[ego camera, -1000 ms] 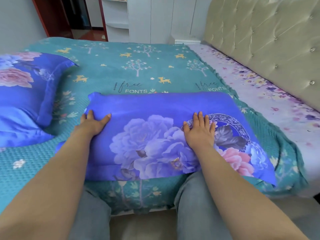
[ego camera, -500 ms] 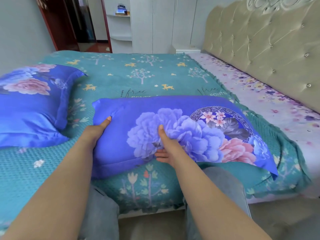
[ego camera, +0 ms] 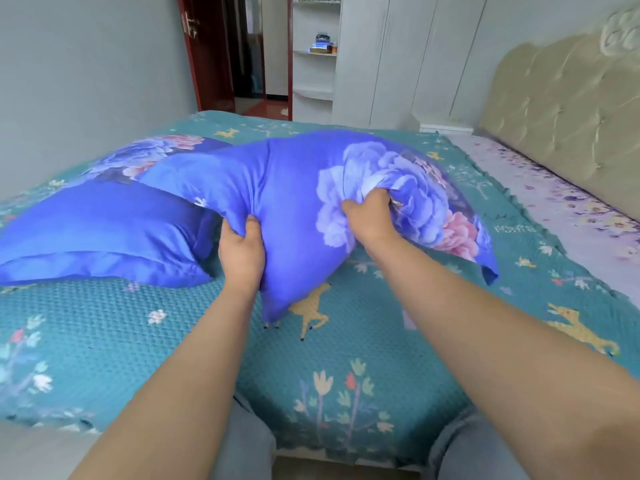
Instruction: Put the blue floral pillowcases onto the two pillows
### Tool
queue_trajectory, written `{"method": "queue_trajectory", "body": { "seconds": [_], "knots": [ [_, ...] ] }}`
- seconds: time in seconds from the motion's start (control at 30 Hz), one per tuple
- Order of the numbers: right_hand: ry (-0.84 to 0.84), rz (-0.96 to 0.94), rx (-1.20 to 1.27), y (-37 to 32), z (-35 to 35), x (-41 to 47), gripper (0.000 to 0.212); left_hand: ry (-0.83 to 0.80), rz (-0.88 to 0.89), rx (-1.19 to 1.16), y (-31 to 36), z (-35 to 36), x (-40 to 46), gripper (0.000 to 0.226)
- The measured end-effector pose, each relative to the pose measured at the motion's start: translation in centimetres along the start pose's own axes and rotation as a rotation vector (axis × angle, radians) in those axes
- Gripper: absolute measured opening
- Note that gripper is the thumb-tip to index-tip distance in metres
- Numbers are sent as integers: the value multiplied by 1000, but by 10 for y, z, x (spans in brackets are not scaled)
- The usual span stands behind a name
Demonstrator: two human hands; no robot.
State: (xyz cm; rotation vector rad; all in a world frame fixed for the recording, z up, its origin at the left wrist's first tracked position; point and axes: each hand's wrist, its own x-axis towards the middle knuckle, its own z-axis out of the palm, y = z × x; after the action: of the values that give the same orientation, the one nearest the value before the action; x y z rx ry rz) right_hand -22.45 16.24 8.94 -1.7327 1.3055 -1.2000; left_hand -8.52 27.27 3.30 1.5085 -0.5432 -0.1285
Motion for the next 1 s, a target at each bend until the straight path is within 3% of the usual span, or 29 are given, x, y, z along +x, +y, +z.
{"method": "queue_trajectory", "body": {
  "seconds": [0.1, 0.2, 0.3, 0.4, 0.47, 0.6, 0.63, 0.7, 0.77, 0.8, 0.9, 1.0],
  "knots": [
    [-177, 19, 30, -10, 20, 34, 74, 11, -77, 77, -14, 6, 7, 46],
    [-348, 55, -31, 3, 42, 49, 107, -96, -183, 190, -29, 24, -5, 43],
    [-524, 142, -372, 59, 64, 38, 114, -352, -245, 259, -55, 42, -18, 38],
    [-507, 164, -370, 112, 75, 25, 111, -617, -379, 190, -70, 50, -22, 38],
    [-483, 168, -339, 127, 74, 21, 111, -572, -506, 107, -62, 47, -14, 22],
    [-383, 307, -202, 143, 78, 20, 117, -394, -773, -187, -61, 30, 10, 49],
    [-349, 380, -120, 146, 80, 19, 112, -324, -802, -275, -64, 25, 14, 48],
    [-381, 510, 3, 151, 80, 19, 83, -188, -805, -381, -69, 20, 21, 33],
    [-339, 485, 0, 144, 74, 25, 53, -143, -757, -339, -68, 20, 21, 11],
    [-254, 421, -32, 139, 70, 31, 45, -151, -742, -314, -67, 23, 18, 10],
    [-76, 282, -14, 117, 43, 39, 38, -252, -696, -216, -63, 32, 4, 15],
    [-227, 215, -111, 128, 27, 23, 35, -303, -693, -94, -61, 32, -3, 18]
  ]
}}
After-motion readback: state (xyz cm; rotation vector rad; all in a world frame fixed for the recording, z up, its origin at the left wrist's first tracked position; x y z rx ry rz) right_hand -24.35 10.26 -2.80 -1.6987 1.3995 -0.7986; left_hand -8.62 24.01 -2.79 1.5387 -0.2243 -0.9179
